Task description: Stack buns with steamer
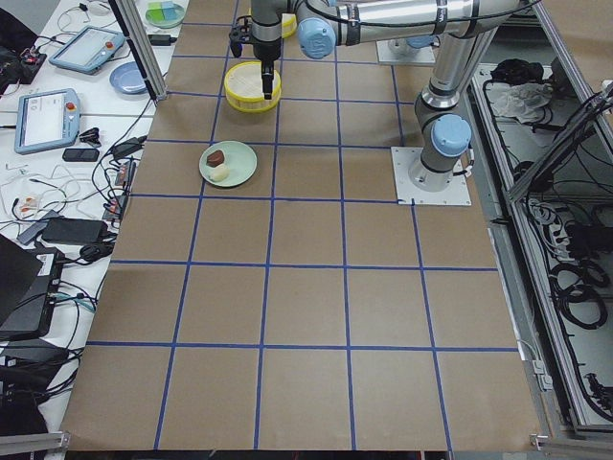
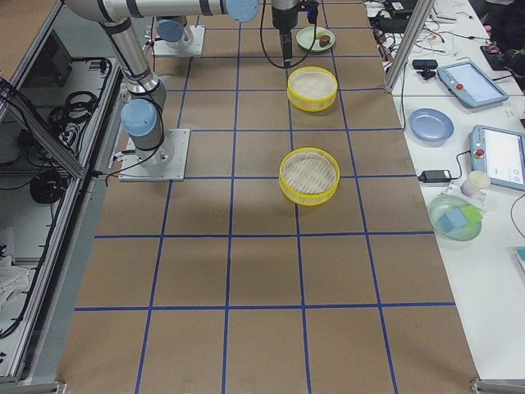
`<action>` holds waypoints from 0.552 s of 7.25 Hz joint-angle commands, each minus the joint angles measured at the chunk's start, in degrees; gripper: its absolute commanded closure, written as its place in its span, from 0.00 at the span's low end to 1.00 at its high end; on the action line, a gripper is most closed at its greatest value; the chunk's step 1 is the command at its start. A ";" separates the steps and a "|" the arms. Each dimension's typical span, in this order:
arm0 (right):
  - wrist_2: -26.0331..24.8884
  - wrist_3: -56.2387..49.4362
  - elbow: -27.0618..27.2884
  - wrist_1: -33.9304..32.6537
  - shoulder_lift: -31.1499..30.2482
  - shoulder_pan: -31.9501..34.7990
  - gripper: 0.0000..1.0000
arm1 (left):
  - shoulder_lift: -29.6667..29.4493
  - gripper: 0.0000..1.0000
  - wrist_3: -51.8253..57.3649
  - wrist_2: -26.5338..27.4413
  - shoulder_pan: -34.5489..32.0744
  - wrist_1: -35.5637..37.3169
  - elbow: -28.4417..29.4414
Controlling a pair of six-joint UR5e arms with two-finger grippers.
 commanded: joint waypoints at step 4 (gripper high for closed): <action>0.05 -0.66 0.06 -0.09 0.26 0.00 0.01 | -2.31 0.00 7.44 0.13 3.56 2.42 -0.03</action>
